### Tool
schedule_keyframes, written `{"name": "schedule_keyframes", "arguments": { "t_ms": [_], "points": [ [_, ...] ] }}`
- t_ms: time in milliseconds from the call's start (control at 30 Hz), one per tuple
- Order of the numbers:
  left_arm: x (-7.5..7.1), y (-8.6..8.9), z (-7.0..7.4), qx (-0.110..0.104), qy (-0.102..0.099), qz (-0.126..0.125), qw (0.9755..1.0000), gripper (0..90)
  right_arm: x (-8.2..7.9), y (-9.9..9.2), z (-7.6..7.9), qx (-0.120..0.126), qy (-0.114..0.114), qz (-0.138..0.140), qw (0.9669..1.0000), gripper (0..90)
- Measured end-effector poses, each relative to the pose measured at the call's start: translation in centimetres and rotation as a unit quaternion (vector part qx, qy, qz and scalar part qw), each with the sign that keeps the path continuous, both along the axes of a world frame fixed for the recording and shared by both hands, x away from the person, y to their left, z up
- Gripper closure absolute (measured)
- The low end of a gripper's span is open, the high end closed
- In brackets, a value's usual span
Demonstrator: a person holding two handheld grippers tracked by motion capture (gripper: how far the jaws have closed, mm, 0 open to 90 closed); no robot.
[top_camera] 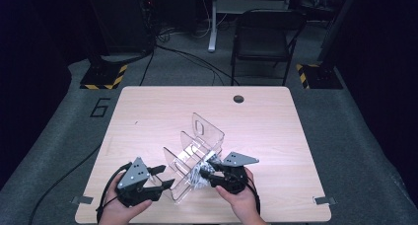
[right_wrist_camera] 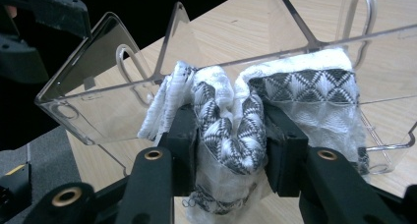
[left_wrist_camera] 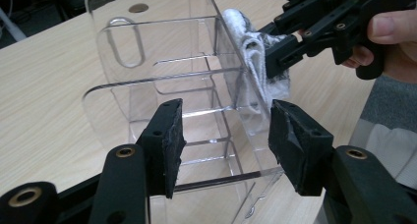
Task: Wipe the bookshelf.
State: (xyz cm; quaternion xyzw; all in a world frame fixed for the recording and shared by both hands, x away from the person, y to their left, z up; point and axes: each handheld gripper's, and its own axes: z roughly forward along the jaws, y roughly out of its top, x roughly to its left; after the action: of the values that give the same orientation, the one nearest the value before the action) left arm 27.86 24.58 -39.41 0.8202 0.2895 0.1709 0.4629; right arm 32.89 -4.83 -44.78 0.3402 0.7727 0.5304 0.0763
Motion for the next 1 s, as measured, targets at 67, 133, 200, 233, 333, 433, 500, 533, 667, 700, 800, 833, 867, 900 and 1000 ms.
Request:
{"name": "schedule_keyframes", "arguments": {
  "t_ms": [67,133,200,233,333,433,500,533,667,700,800,833,867,900,1000],
  "points": [
    [0.0,0.5,0.2,0.000,-0.005,0.007,1.0000,47.3,-0.1,0.0,0.1,-0.001,-0.002,0.000,1.0000,61.3],
    [0.0,1.0,0.3,-0.001,-0.008,0.010,0.9999,47.1,-0.2,0.1,0.2,0.001,-0.001,-0.001,1.0000,61.3],
    [0.0,1.5,0.3,-0.003,-0.009,0.017,0.9998,46.9,-0.2,0.1,0.3,0.003,-0.004,0.001,1.0000,61.3],
    [-0.1,1.7,0.3,-0.006,-0.008,0.022,0.9997,46.9,-0.3,0.1,0.4,0.004,-0.002,0.001,1.0000,61.3],
    [-0.1,2.4,0.1,-0.005,-0.009,0.032,0.9994,46.8,-0.4,0.1,0.6,0.005,-0.003,0.002,1.0000,61.2],
    [-0.1,3.0,-0.2,-0.007,-0.005,0.040,0.9992,46.8,-0.4,0.1,0.9,0.008,-0.008,0.006,0.9999,61.1],
    [-0.2,3.4,-0.4,-0.006,-0.003,0.043,0.9990,46.9,-0.5,0.2,1.0,0.009,-0.010,0.008,0.9999,61.1],
    [-0.2,3.6,-0.5,-0.007,-0.004,0.046,0.9989,47.0,-0.5,0.2,1.1,0.011,-0.010,0.008,0.9999,61.1],
    [-0.4,4.3,-1.0,-0.006,0.003,0.054,0.9985,48.7,-0.5,0.3,1.0,0.008,-0.009,0.011,0.9999,60.9],
    [-0.5,4.5,-1.2,-0.004,0.004,0.056,0.9984,49.6,-0.5,0.3,1.0,0.009,-0.007,0.010,0.9999,60.9],
    [-0.7,4.7,-1.7,-0.001,0.010,0.055,0.9984,50.9,-0.4,0.2,0.8,0.010,-0.001,0.007,0.9999,60.8],
    [-0.7,4.7,-1.9,0.002,0.012,0.055,0.9984,50.8,-0.4,0.2,0.7,0.010,-0.002,0.008,0.9999,60.8],
    [-0.7,4.7,-2.1,0.001,0.013,0.056,0.9983,50.8,-0.3,0.3,0.7,0.009,-0.002,0.008,0.9999,60.8],
    [-0.6,4.8,-2.3,-0.001,0.015,0.057,0.9983,50.8,-0.4,0.3,0.7,0.009,0.000,0.007,0.9999,60.8],
    [-0.5,4.9,-2.8,-0.004,0.019,0.062,0.9979,50.5,-0.4,0.2,0.8,0.008,0.000,0.007,0.9999,60.8]
  ]
}}
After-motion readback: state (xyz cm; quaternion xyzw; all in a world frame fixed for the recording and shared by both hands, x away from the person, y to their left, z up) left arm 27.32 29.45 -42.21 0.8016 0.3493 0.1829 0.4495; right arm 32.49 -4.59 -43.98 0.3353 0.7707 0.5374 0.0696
